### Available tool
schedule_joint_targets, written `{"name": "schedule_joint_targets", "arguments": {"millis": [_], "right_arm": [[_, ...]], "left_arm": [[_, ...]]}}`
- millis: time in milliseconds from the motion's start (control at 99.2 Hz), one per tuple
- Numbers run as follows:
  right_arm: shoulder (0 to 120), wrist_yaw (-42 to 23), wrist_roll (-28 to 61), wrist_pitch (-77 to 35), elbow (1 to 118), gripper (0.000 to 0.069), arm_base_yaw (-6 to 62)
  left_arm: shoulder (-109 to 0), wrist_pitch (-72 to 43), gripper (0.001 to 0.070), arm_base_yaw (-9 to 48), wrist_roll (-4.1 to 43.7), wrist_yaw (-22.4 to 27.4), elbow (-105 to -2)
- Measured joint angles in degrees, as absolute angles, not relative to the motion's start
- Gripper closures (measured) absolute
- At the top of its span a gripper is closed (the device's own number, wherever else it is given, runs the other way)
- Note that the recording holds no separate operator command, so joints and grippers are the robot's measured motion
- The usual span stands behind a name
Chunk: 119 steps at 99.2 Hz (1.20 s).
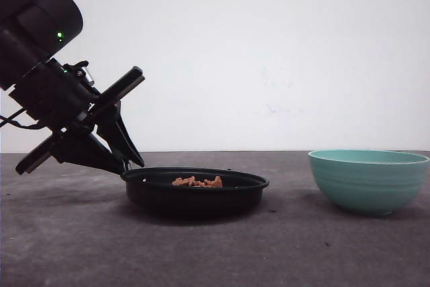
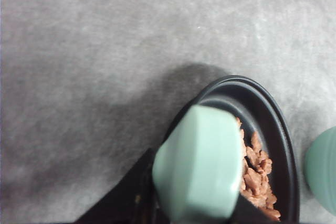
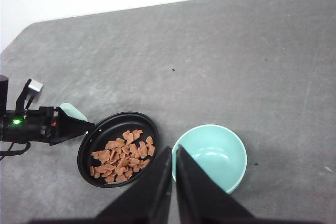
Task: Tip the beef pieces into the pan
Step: 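Lower the pan onto the table with the left gripper, then open the left gripper and raise it away from the pan handle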
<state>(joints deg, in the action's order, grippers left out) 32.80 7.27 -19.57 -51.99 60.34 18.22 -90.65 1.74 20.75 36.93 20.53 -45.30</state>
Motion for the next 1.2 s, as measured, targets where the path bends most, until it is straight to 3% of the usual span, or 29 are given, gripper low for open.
{"name": "schedule_joint_targets", "arguments": {"millis": [81, 242, 323, 464, 656, 777, 847, 918, 978, 1089, 1140, 1200], "right_arm": [[32.82, 7.27, -19.57, -51.99, 60.34, 0.068, 18.22], [32.86, 7.27, -19.57, -51.99, 60.34, 0.068, 18.22], [32.86, 7.27, -19.57, -51.99, 60.34, 0.068, 18.22], [32.86, 7.27, -19.57, -51.42, 60.34, 0.068, 18.22], [32.88, 6.35, -18.74, -48.86, 60.34, 0.068, 18.22], [32.88, 1.65, -16.27, -48.6, 60.34, 0.068, 18.22], [32.88, -1.67, -14.11, -48.6, 60.34, 0.068, 18.22], [32.88, -4.6, -11.84, -48.6, 60.34, 0.068, 18.22], [32.88, -7.2, -10.07, -48.49, 60.31, 0.068, 18.22], [32.67, -9.21, -8.27, -46.35, 60.05, 0.068, 18.22], [32.18, -9.23, -7.81, -44.6, 59.48, 0.068, 18.22], [31.07, -9.21, -7.16, -42.39, 58.37, 0.068, 18.24]], "left_arm": [[-90.65, 1.76, 0.0539, 20.73, 37.1, 20.6, -45.36], [-90.65, 1.52, 0.0147, 20.4, 37.1, 21.98, -45.39], [-90.11, 0.56, 0.002, 19.99, 37.39, 22.24, -45.39], [-84.9, -3.31, 0.0015, 18.81, 38.06, 21.91, -45.39], [-69.1, -8.88, 0.0015, 17.06, 37.78, 13.23, -45.98], [-58.5, -12.95, 0.0015, 16.97, 33.58, 7.68, -50.87], [-53.47, -16.8, 0.0034, 17.15, 29.58, 3.49, -56.47], [-50.09, -21.41, 0.0106, 17.15, 24.88, -0.32, -62.72], [-48.86, -25.56, 0.0234, 17.12, 20.78, -2.33, -67.7], [-47.09, -31.51, 0.0564, 17.1, 15.79, -3.07, -72.71], [-46.17, -33.74, 0.0634, 17.1, 14.94, -3.09, -72.25], [-44.71, -36.42, 0.0671, 17.1, 14.31, -3.38, -70.35]]}}
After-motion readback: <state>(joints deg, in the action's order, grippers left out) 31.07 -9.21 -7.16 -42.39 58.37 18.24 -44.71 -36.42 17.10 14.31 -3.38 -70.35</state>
